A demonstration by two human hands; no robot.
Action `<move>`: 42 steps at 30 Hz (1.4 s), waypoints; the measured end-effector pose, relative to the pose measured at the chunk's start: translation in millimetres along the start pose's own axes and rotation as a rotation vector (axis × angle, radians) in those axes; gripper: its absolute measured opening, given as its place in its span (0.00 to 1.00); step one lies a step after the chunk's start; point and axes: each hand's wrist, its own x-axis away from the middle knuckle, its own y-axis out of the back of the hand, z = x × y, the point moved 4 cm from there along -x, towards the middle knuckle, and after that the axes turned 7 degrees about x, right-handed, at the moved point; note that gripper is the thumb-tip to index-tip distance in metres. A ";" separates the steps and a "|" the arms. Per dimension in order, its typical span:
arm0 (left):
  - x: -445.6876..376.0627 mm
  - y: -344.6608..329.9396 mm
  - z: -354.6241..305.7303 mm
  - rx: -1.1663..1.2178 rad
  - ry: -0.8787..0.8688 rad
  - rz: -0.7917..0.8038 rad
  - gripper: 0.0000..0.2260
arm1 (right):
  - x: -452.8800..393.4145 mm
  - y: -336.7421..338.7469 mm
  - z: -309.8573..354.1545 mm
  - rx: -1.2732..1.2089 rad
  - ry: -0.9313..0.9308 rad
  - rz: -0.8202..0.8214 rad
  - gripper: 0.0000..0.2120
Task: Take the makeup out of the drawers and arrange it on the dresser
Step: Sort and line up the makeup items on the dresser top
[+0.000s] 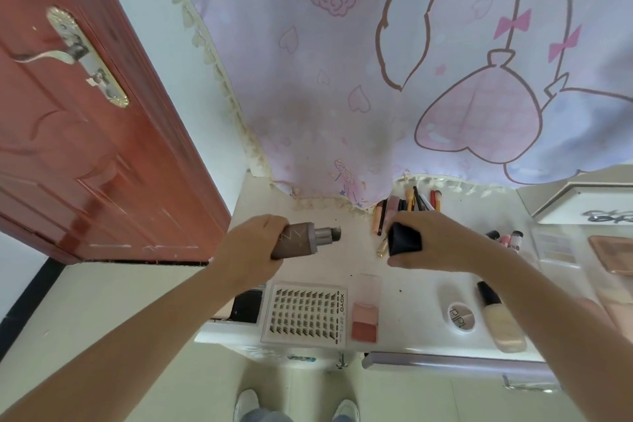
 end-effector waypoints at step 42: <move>3.6 -187.4 -146.9 0.114 0.488 0.133 0.22 | -39.2 -105.9 -99.4 0.380 0.372 0.471 0.17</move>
